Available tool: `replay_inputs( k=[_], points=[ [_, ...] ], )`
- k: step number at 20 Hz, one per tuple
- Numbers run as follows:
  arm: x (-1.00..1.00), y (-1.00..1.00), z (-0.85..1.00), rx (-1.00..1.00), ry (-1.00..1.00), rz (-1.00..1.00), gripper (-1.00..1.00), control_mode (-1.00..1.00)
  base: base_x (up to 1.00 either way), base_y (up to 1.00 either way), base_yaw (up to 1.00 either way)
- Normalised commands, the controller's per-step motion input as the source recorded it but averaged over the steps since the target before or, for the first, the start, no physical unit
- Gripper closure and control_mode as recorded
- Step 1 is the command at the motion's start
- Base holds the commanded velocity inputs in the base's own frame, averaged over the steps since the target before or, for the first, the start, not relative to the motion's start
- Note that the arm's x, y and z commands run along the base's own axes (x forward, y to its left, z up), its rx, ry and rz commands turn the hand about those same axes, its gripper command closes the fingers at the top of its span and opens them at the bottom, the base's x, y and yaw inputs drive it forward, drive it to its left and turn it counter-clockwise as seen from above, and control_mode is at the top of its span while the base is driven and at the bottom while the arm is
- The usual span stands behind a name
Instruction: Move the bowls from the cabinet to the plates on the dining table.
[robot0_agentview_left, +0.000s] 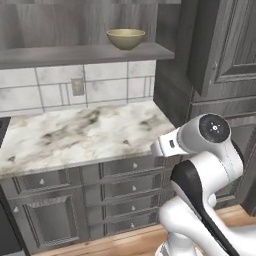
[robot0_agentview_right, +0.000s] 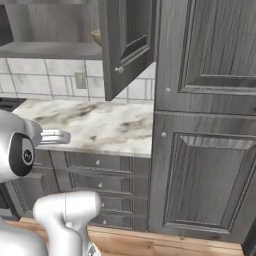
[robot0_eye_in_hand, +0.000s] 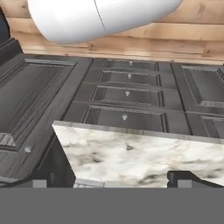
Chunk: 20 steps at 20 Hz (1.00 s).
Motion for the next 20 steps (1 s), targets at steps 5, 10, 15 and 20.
replay_inputs(
  k=[5,10,15,20],
  points=[
    [0.0,0.0,0.0,0.0,0.0,0.0,-1.0,1.0,0.47,-0.14,0.03],
    [0.0,0.0,0.0,0.0,0.0,0.0,-1.0,1.0,0.43,-0.07,0.02],
    [0.0,0.0,0.0,0.0,0.0,0.0,-1.0,1.0,0.38,-0.13,0.02],
    [0.0,0.0,0.0,0.0,0.0,0.0,-1.0,1.0,0.43,-0.2,0.01]
  ],
)
